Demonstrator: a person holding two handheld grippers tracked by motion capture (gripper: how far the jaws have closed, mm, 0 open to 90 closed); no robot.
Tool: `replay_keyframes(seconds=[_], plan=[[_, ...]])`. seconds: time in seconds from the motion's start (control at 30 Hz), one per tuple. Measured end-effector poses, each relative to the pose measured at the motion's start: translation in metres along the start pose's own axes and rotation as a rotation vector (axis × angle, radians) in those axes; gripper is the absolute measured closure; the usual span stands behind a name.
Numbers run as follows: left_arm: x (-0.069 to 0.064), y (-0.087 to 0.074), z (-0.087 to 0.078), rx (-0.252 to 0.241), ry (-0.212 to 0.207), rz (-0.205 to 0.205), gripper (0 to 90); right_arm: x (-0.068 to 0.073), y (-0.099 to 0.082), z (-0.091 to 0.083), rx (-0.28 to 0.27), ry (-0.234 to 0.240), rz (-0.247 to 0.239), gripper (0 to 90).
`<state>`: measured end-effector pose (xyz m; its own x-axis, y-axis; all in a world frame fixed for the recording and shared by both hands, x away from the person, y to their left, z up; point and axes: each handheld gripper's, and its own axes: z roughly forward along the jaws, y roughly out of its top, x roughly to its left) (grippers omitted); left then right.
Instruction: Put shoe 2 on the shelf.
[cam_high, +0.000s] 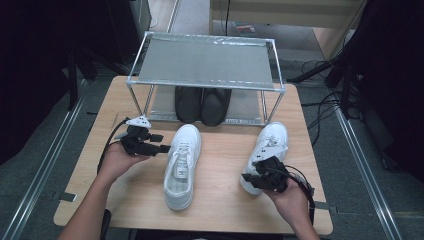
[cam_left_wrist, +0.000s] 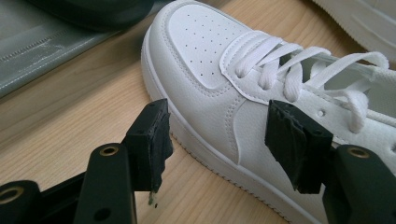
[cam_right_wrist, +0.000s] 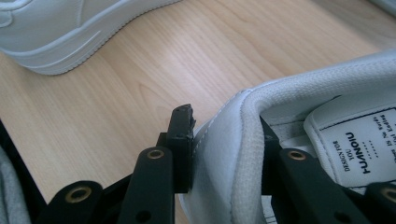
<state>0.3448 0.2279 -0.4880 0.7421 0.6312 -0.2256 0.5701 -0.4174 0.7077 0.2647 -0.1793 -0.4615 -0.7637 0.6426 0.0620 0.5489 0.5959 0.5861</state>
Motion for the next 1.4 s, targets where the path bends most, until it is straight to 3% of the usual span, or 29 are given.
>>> replay_keyframes(seconds=[0.27, 0.33, 0.4, 0.5, 0.7, 0.8, 1.03, 1.1, 1.17, 1.4], plan=[[0.000, 0.000, 0.002, 0.005, -0.001, 0.002, 40.8, 0.011, -0.011, 0.015, 0.029, -0.015, -0.030, 68.8], [0.000, 0.000, 0.001, 0.006, -0.001, 0.004, 40.7, 0.010, -0.012, 0.014, 0.020, -0.003, -0.017, 67.7], [0.000, 0.000, 0.002, 0.007, -0.002, 0.003, 40.8, 0.004, -0.015, 0.014, 0.011, 0.053, 0.037, 64.9], [0.000, 0.000, 0.001, 0.007, -0.001, 0.003, 40.7, -0.002, -0.015, 0.007, -0.031, 0.088, 0.072, 57.5], [0.000, 0.000, 0.002, 0.009, 0.000, 0.000, 40.7, -0.010, -0.014, -0.026, -0.160, 0.150, 0.107, 62.5], [-0.001, 0.000, 0.002, 0.009, 0.001, 0.004, 40.7, -0.015, -0.016, -0.036, -0.199, 0.126, 0.101, 69.8], [-0.001, 0.000, 0.002, 0.010, 0.000, 0.003, 40.7, -0.037, -0.019, -0.041, -0.182, 0.027, 0.128, 89.0], [-0.001, 0.000, 0.002, 0.013, 0.001, 0.005, 40.7, -0.049, -0.020, -0.043, -0.171, -0.033, 0.148, 90.0], [-0.001, 0.000, 0.002, 0.014, 0.001, 0.005, 40.7, -0.063, -0.021, -0.046, -0.185, -0.062, 0.186, 90.0], [-0.002, 0.000, 0.003, 0.015, 0.001, 0.002, 40.8, -0.110, -0.027, -0.034, -0.170, -0.134, 0.298, 90.0]])
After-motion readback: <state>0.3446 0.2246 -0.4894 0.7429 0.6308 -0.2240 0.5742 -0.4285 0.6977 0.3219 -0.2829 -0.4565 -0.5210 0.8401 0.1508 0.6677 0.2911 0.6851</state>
